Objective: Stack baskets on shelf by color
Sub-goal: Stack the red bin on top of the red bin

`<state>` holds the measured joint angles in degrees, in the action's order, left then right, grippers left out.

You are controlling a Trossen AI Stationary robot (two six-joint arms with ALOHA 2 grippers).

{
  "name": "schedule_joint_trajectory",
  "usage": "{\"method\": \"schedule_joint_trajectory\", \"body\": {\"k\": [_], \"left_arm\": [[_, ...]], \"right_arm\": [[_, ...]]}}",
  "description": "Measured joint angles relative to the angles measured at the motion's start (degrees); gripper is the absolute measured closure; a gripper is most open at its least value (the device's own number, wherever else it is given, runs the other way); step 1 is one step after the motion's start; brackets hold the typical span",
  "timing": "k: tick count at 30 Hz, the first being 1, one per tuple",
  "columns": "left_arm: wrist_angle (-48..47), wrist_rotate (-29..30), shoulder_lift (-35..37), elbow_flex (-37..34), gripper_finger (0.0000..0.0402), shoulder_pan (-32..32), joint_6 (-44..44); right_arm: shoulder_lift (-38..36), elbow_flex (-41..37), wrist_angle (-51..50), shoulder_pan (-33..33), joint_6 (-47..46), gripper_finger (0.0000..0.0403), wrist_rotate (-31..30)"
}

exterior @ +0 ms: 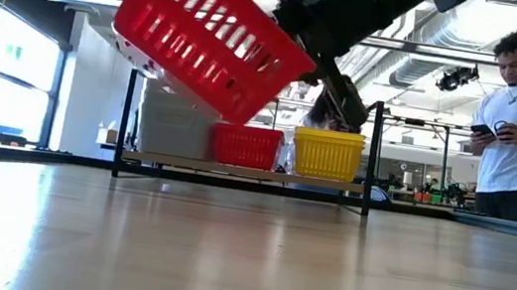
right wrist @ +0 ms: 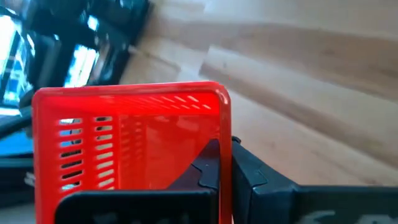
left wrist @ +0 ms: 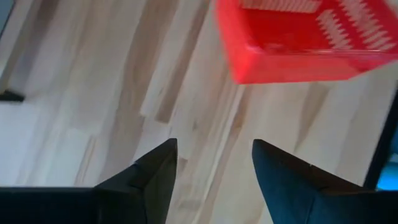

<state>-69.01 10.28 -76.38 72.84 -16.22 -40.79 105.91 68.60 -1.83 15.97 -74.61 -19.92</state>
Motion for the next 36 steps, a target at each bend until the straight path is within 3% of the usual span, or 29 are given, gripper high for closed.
{"method": "schedule_joint_trajectory", "body": {"k": [12,22,36], "left_arm": [[13.03,-0.09,0.0,0.0,0.022,-3.93,11.22],[14.92,2.09,0.0,0.02,0.022,-4.83,20.34],[16.98,5.39,0.0,0.01,0.022,-2.17,32.66]], "right_arm": [[-2.21,3.07,-5.88,-2.56,-0.4,0.0403,-8.92],[-2.3,16.97,-27.29,-6.38,6.23,0.0403,-12.26],[-0.32,17.75,-27.53,-10.04,5.1,0.0403,-14.18]]}}
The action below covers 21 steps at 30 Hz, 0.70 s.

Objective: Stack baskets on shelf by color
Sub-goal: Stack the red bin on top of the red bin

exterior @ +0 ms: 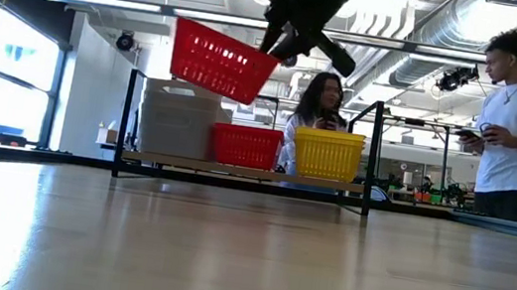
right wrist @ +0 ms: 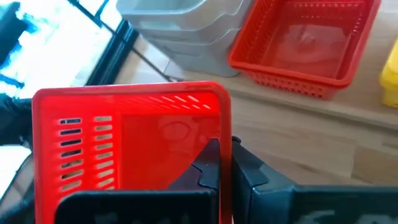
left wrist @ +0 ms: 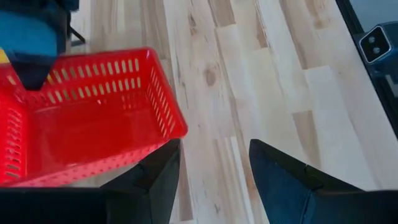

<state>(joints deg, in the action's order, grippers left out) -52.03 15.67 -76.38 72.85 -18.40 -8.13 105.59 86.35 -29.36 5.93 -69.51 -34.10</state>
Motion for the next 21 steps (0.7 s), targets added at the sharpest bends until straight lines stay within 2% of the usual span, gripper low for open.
{"method": "schedule_joint_trajectory", "body": {"k": [9,14,21], "left_arm": [[0.77,0.52,-0.37,0.03,0.022,1.29,1.94],[0.78,5.33,-0.35,0.03,0.022,1.29,4.37],[-1.22,6.0,-0.35,0.03,0.022,1.29,6.86]], "right_arm": [[0.39,-0.02,6.12,-0.45,-3.62,0.0403,-2.0],[0.39,-0.02,8.19,-0.43,-4.34,0.0403,-2.35],[0.39,0.07,11.34,-0.41,-5.02,0.0403,-2.83]]}}
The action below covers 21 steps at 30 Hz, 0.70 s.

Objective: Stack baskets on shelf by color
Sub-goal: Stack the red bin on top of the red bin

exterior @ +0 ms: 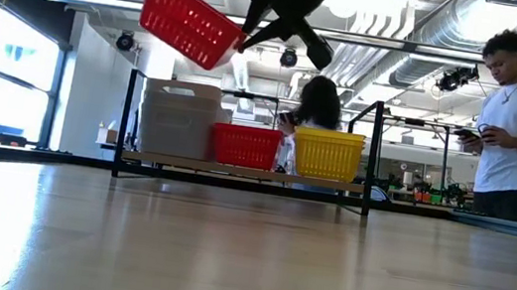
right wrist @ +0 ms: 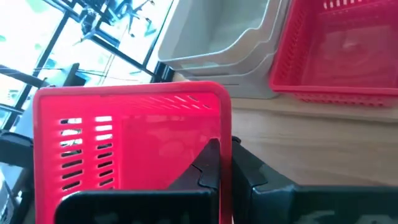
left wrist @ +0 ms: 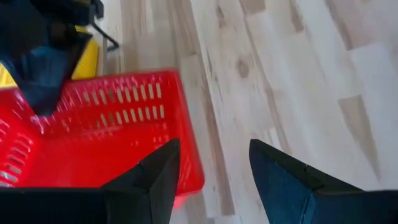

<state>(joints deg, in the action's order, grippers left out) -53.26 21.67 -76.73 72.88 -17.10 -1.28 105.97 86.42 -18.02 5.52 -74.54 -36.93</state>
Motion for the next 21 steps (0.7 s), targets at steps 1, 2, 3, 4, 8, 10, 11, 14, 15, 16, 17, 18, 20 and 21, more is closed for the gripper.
{"method": "schedule_joint_trajectory", "body": {"k": [1,2,3,4,8,10,11,14,15,16,17,18,20,21], "left_arm": [[-0.78,-0.02,0.0,0.0,0.022,0.0,0.0],[-1.39,0.0,0.0,0.0,0.022,0.0,0.01],[-1.96,0.02,0.0,0.0,0.022,0.0,0.0],[-2.81,0.06,0.0,0.0,0.022,0.0,0.01],[-6.08,0.09,0.0,0.0,0.022,0.0,0.26],[-7.41,0.24,0.0,0.0,0.022,-0.02,1.66],[-8.03,0.31,0.0,0.0,0.022,-0.02,2.19],[-9.22,2.39,0.0,0.0,0.022,-0.02,2.19],[-9.6,3.46,0.0,0.0,0.022,0.0,1.86],[-10.09,4.65,0.0,0.0,0.022,0.0,1.64],[-10.48,5.38,0.0,0.0,0.022,0.0,1.64],[-10.77,5.8,0.0,0.0,0.022,-0.02,1.68],[-11.54,6.01,0.0,0.0,0.022,-0.02,1.66],[-12.44,5.98,0.0,0.0,0.022,-0.02,1.65]], "right_arm": [[0.0,0.14,-0.06,0.0,0.01,0.0403,0.08],[0.0,0.38,-0.09,0.0,0.01,0.0403,0.22],[0.0,0.58,0.21,0.0,0.04,0.0403,0.45],[0.0,0.63,0.75,0.0,0.22,0.0403,0.49],[-0.25,0.63,3.33,-0.02,3.43,0.0403,2.39],[-0.33,0.63,5.32,-0.04,4.38,0.0403,3.93],[-0.33,0.63,5.9,-0.03,4.65,0.0403,4.9],[-0.33,0.63,8.49,0.2,5.59,0.0403,7.32],[-0.33,0.63,9.29,0.39,5.7,0.0403,7.63],[-0.33,0.63,10.13,0.55,6.0,0.0403,8.03],[-0.33,0.63,10.88,0.74,6.02,0.0403,8.12],[-0.33,0.63,11.41,0.88,6.01,0.0403,8.13],[-0.33,0.63,12.03,1.17,6.0,0.0403,8.47],[-0.33,0.63,11.93,1.26,5.99,0.0403,8.54]]}}
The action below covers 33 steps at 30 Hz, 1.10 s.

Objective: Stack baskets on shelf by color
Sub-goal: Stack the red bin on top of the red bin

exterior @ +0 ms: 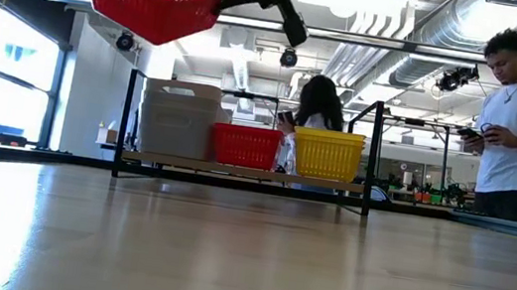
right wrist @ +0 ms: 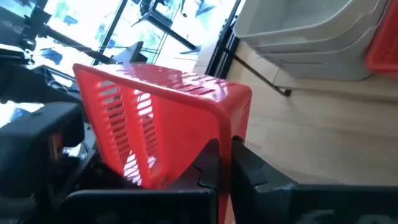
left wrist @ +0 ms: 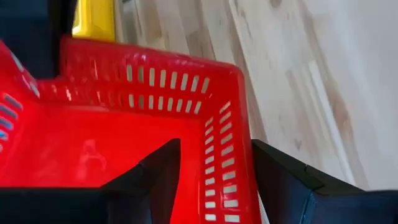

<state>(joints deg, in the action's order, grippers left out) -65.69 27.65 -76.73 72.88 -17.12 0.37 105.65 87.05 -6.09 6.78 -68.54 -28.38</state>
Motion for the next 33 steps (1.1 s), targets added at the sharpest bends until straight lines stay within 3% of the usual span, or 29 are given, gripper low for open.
{"method": "schedule_joint_trajectory", "body": {"k": [11,22,27,33], "left_arm": [[-8.2,-0.72,0.0,0.0,0.022,-0.42,1.17],[-13.32,10.32,0.02,-0.02,0.0223,-0.52,3.65],[-13.42,11.16,0.02,-0.04,0.0258,-0.52,5.45],[-13.44,11.12,0.02,-0.07,0.0341,-0.55,7.17]], "right_arm": [[-0.02,0.0,1.42,-0.01,-3.43,0.0403,1.58],[-0.11,0.0,4.45,0.05,-4.95,0.0403,3.73],[-0.15,0.0,4.46,0.05,-4.95,0.0403,3.44],[-0.22,0.0,4.83,0.05,-4.66,0.0403,2.98]]}}
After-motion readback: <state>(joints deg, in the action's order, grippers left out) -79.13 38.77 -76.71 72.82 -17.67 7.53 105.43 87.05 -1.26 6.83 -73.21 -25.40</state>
